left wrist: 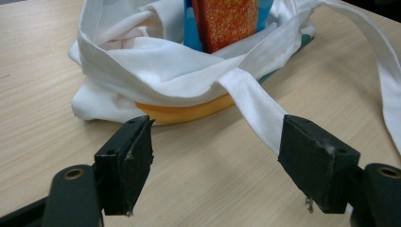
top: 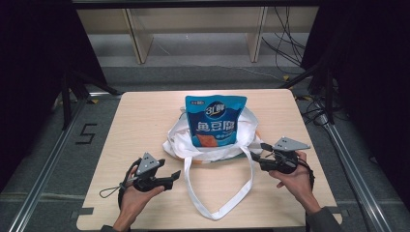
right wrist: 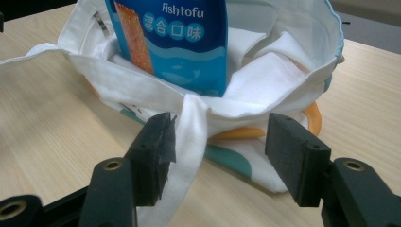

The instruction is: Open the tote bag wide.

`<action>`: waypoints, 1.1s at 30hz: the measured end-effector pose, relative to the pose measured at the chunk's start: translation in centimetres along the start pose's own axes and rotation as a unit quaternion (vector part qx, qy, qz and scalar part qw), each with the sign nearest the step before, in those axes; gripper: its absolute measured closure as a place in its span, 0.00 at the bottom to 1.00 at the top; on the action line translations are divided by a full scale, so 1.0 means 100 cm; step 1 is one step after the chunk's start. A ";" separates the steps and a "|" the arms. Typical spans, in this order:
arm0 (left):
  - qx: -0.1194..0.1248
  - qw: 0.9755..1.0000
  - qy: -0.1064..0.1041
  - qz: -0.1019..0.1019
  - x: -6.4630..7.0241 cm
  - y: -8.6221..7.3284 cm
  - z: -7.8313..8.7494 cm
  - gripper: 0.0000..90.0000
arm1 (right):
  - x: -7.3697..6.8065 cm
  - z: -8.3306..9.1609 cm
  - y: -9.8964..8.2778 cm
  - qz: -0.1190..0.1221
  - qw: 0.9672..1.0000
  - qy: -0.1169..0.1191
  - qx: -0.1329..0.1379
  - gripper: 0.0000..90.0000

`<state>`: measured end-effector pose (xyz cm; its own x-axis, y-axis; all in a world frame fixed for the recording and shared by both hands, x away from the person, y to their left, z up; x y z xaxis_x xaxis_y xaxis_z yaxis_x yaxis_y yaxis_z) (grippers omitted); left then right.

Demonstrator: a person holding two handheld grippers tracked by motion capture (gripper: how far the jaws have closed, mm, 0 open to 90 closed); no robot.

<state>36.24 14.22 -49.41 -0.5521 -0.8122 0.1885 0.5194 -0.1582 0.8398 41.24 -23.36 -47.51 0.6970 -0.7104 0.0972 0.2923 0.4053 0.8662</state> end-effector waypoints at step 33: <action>-0.009 0.999 -0.002 -0.033 0.013 -0.037 0.017 0.25 | -0.024 0.021 -0.026 0.008 1.000 0.009 -0.025 0.43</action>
<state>32.49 14.74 -51.37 -0.5885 -0.7972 0.1350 0.4926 -0.2212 0.8417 37.43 -23.93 -48.99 0.7129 -0.6939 0.1013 0.3138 0.4448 0.8389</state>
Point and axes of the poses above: each handheld gripper's, and its own axes: z roughly backward along the jaws, y roughly out of its top, x roughly to its right, the point moved 4 cm from there along -z, roughly forward along the jaws, and after that the axes turned 6 degrees about z, right-handed, at the moved point
